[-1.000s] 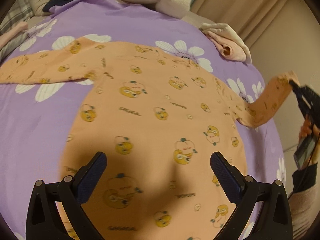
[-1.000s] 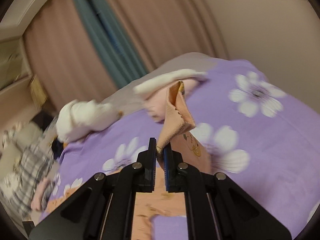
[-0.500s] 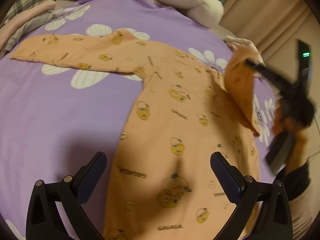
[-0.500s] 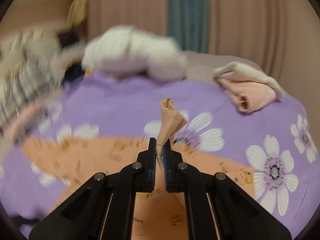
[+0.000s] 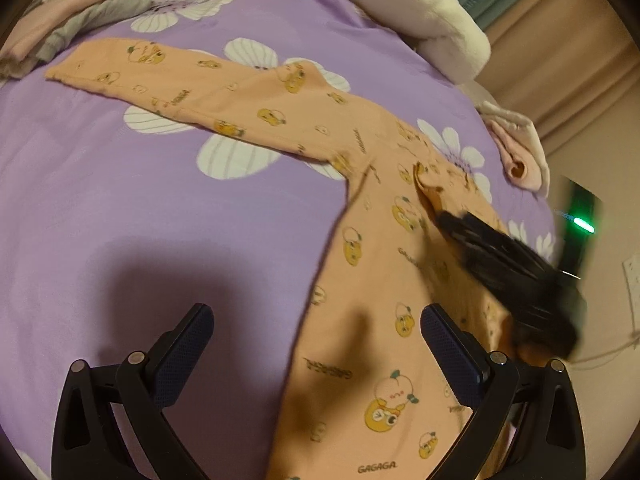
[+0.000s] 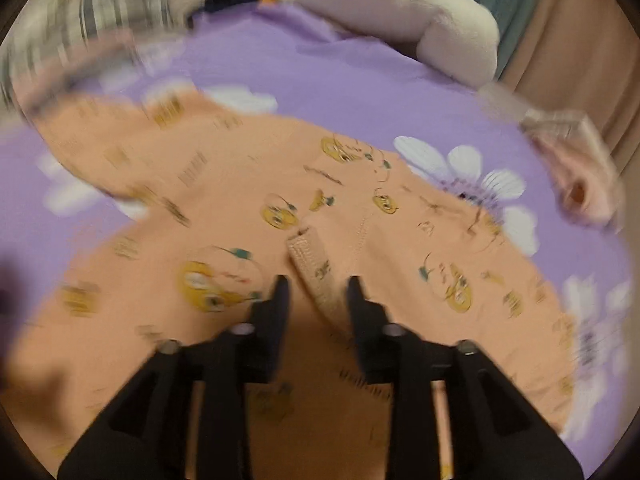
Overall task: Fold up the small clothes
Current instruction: 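Lift the sleeve with the right gripper, lay it across the shirt body, release, then grasp the other sleeve cuff with the left gripper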
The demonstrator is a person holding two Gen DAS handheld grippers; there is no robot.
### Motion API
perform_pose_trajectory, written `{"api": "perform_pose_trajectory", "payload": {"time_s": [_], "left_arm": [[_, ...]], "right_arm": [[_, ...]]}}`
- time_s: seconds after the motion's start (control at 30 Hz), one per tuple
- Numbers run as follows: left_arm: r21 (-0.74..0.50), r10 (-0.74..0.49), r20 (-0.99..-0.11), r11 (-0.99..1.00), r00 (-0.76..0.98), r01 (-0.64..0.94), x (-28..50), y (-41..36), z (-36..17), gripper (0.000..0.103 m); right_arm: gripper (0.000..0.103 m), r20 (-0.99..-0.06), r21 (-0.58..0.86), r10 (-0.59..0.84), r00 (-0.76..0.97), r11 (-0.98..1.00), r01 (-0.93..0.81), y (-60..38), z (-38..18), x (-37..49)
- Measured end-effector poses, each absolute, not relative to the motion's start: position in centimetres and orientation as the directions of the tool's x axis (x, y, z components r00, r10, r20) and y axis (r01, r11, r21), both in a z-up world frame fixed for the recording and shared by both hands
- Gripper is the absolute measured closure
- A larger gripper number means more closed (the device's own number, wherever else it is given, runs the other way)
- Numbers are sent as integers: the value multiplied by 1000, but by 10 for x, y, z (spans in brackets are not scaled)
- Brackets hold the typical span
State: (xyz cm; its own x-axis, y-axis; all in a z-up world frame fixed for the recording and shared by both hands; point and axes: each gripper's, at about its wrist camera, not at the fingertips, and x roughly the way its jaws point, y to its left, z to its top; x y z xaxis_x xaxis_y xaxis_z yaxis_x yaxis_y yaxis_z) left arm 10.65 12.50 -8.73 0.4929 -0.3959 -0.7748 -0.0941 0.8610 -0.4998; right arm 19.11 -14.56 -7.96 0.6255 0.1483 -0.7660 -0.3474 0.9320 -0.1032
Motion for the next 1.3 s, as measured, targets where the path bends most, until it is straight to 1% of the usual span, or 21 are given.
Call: {"api": "perform_pose_trajectory", "payload": {"time_s": [0.03, 0.07, 0.13, 0.17, 0.23, 0.27, 0.3, 0.33, 0.37, 0.4, 0.5, 0.57, 0.63, 0.67, 0.8, 0.9, 1.03, 1.17, 1.3], "left_arm": [[-505, -397, -771, 857, 499, -99, 107, 129, -87, 1], [-515, -398, -763, 850, 508, -108, 108, 135, -86, 1], [-540, -398, -747, 831, 533, -136, 109, 150, -85, 1], [-548, -395, -742, 823, 541, -150, 110, 156, -84, 1], [-572, -401, -730, 801, 553, -174, 111, 171, -84, 1], [-583, -405, -724, 792, 559, -181, 112, 178, -84, 1], [-596, -409, -715, 780, 567, -189, 112, 186, -84, 1], [-620, -423, -701, 759, 574, -199, 113, 198, -85, 1], [-638, -433, -691, 742, 579, -207, 114, 206, -86, 1], [-657, -439, -679, 721, 589, -220, 114, 216, -86, 1], [-693, -424, -654, 668, 626, -271, 114, 250, -87, 1], [-712, -417, -641, 636, 644, -297, 114, 269, -89, 1], [-738, -420, -624, 595, 658, -319, 116, 286, -94, 1], [-749, -418, -617, 573, 667, -333, 118, 295, -97, 1], [-796, -420, -576, 483, 701, -365, 130, 325, -110, 1], [-837, -427, -525, 414, 736, -356, 145, 337, -117, 1], [-853, -409, -496, 395, 766, -341, 166, 345, -118, 1], [-862, -426, -484, 380, 764, -334, 189, 347, -120, 1], [-875, -435, -462, 364, 773, -318, 204, 351, -122, 1]], "right_arm": [[55, -758, -51, 190, 624, 936, -347, -150, -76, 190], [51, -734, 57, 269, 624, 940, -337, -169, -65, 188], [51, -712, 173, 328, 621, 939, -297, -189, -59, 190], [51, -710, 203, 335, 620, 940, -275, -188, -62, 188], [58, -715, 251, 335, 614, 942, -221, -193, -69, 194], [68, -721, 266, 329, 610, 944, -194, -192, -75, 199], [73, -725, 272, 322, 608, 946, -176, -186, -80, 204], [74, -725, 274, 319, 610, 947, -169, -183, -83, 204], [79, -721, 279, 318, 615, 947, -161, -175, -87, 207], [82, -718, 286, 321, 618, 945, -159, -165, -91, 213], [83, -721, 265, 307, 622, 951, -162, -146, -99, 221], [82, -754, 246, 302, 583, 953, -175, -131, -111, 224], [81, -756, 191, 282, 591, 958, -212, -120, -113, 217], [80, -744, 176, 300, 597, 950, -258, -112, -107, 209], [80, -673, 285, 443, 593, 894, -345, -109, -90, 184], [80, -639, 340, 497, 588, 867, -363, -111, -88, 172], [80, -571, 462, 586, 575, 808, -365, -116, -94, 165], [79, -517, 544, 635, 574, 761, -352, -123, -105, 163], [79, -498, 614, 664, 558, 724, -315, -131, -120, 165]]}}
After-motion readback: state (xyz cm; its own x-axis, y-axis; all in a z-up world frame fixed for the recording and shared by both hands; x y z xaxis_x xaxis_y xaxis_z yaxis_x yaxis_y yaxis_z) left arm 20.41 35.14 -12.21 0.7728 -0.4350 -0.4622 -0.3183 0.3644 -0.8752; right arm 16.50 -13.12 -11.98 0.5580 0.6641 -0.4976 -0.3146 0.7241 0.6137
